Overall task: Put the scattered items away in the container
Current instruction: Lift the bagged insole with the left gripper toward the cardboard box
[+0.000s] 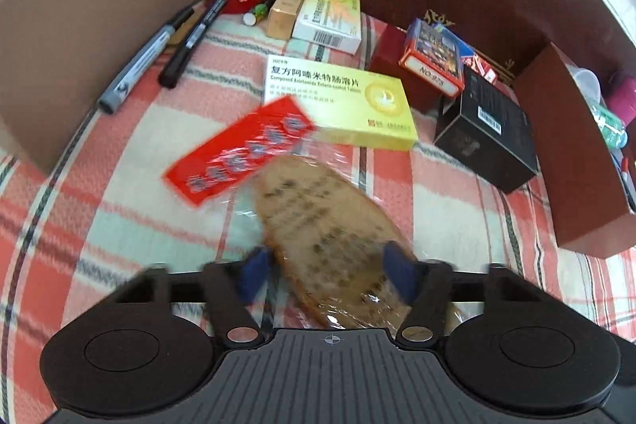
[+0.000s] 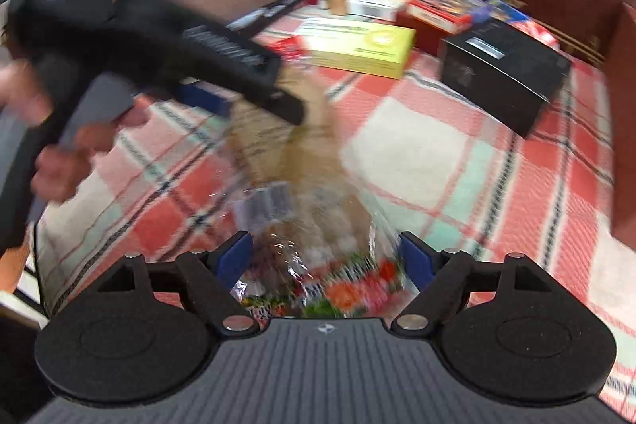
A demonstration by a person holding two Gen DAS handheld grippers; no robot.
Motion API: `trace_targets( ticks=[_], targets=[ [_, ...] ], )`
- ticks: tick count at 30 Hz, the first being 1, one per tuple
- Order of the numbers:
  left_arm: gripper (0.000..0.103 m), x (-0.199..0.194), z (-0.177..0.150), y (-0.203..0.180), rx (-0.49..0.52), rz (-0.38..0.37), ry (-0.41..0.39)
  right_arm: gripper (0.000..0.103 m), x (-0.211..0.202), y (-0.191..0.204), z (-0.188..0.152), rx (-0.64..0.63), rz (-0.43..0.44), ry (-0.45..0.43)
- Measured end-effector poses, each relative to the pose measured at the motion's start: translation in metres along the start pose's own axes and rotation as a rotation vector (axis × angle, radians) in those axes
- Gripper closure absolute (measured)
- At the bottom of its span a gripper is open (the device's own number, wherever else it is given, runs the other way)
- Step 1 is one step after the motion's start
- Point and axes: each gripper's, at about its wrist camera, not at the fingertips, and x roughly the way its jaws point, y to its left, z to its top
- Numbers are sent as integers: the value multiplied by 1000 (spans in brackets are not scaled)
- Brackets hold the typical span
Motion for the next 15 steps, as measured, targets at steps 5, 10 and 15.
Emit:
trace_targets(
  ticks=[5, 10, 15],
  targets=[
    [55, 0, -3, 8, -13, -56, 8, 22, 2, 3, -1, -25, -6, 5],
    [27, 0, -6, 3, -2, -103, 20, 21, 6, 8, 2, -46, -27, 6],
    [62, 2, -7, -13, 80, -61, 34, 26, 6, 12, 2, -55, -44, 10]
  ],
)
